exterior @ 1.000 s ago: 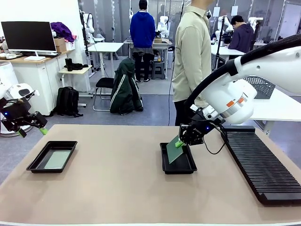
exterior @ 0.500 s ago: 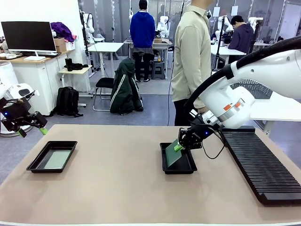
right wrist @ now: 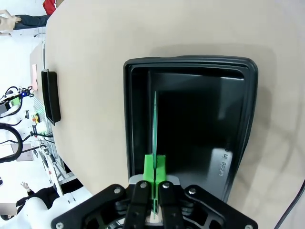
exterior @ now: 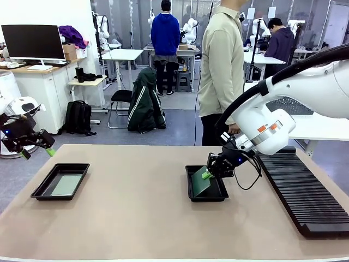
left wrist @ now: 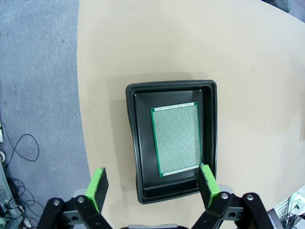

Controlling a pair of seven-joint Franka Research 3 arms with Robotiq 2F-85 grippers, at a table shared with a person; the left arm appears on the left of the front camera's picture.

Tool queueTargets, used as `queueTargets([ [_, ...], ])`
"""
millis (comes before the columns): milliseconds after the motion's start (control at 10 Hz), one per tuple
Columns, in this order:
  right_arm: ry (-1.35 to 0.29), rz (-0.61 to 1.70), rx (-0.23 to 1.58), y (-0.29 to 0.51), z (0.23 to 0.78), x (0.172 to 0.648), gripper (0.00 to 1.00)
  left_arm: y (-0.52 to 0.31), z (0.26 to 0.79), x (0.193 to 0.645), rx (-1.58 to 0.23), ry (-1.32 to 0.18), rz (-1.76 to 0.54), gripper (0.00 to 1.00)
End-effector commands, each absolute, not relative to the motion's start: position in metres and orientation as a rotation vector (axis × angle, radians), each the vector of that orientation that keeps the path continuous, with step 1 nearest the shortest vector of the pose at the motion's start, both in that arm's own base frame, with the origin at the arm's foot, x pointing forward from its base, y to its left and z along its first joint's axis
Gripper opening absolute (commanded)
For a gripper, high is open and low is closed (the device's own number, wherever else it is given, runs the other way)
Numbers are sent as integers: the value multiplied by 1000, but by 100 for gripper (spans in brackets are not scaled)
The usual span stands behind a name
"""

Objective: Inspect and transfer BCBs to ESD trays.
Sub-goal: Pick up the Blank PCB from the PCB Rack and place it in the right ESD tray.

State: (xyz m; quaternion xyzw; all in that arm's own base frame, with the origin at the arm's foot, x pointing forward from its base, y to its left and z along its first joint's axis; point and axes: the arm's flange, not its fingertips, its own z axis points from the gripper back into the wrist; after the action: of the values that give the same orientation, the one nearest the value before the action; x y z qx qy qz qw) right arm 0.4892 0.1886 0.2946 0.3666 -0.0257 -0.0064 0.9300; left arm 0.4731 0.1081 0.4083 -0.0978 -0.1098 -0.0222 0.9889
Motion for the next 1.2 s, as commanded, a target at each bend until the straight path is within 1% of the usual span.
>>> queueTargets([
  [0,-90,-20,770,187,287,491,2,108,408,472,-200,-227,-37,100],
  [100,-53,-13,751,189,295,489,2,108,408,472,-200,-227,-37,100],
  [500,-52,-17,752,187,294,490,2,108,408,472,-200,-227,-37,100],
  [700,-64,-10,709,190,302,486,11,108,408,472,-200,-227,-37,100],
  [800,-71,-12,692,193,307,486,20,108,408,472,-200,-227,-37,100],
  [1100,-62,-20,635,201,318,486,42,108,408,472,-200,-227,-37,100],
])
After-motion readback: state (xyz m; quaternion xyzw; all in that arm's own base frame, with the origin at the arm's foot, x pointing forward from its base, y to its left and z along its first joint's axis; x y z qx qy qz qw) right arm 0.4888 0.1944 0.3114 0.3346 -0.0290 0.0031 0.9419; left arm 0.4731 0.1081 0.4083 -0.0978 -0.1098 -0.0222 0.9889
